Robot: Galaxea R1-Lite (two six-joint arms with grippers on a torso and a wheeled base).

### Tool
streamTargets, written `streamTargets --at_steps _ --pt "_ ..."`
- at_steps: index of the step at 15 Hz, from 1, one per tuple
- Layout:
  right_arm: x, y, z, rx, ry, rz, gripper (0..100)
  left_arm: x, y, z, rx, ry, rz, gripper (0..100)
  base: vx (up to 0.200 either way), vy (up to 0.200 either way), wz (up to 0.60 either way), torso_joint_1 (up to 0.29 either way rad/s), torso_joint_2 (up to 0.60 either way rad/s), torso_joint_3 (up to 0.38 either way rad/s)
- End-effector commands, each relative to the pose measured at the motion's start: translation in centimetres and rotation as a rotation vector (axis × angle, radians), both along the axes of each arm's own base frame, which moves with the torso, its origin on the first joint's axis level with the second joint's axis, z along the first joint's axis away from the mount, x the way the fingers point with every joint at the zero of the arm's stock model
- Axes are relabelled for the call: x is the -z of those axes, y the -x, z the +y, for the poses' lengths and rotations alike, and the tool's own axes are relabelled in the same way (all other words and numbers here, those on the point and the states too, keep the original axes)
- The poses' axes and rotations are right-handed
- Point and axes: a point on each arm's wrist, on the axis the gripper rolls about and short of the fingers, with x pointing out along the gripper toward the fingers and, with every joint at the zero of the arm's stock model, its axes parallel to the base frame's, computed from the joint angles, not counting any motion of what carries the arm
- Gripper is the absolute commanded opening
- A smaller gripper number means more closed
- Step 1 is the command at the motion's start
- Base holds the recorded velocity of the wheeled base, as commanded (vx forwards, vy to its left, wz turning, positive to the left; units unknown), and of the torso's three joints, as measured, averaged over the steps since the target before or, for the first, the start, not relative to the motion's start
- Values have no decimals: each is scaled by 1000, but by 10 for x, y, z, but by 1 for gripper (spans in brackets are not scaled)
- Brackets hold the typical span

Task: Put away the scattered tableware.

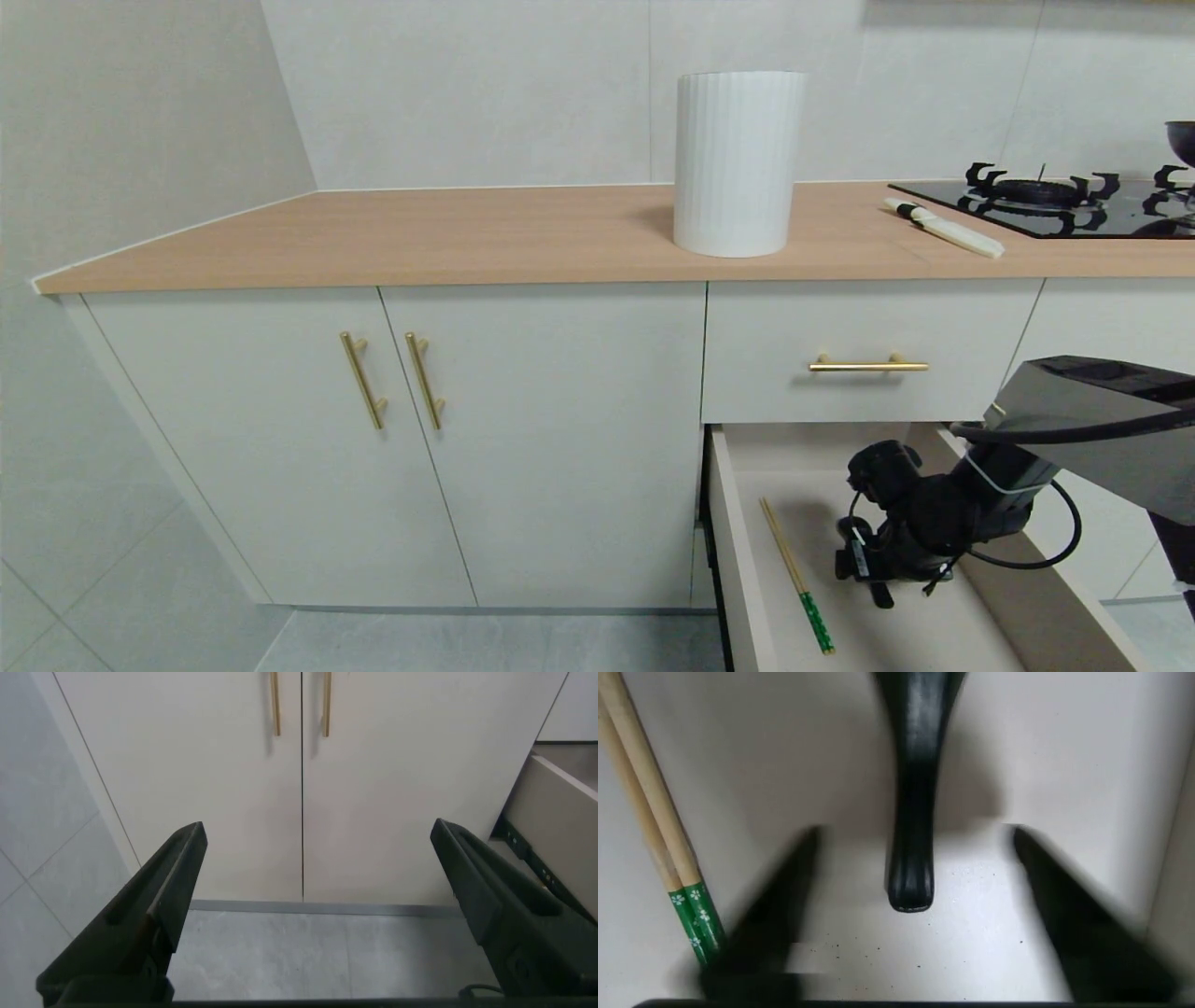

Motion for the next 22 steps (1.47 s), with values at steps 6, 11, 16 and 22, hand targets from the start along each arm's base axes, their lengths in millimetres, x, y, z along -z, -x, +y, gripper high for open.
streamTargets --at_steps 6,11,16,22 --pt "-20 2 -1 6 3 -38 100 0 0 0 -1 1 0 100 0 0 0 0 0 0" --pt "-120 32 -3 -14 -58 -250 100 0 0 0 -1 -1 0 100 0 0 0 0 0 0" --pt "-185 70 0 -74 -90 -345 100 0 0 0 -1 1 0 100 0 0 0 0 0 0" --pt "-189 81 5 -102 -91 -348 100 0 0 0 -1 1 0 100 -67 0 0 0 -2 1"
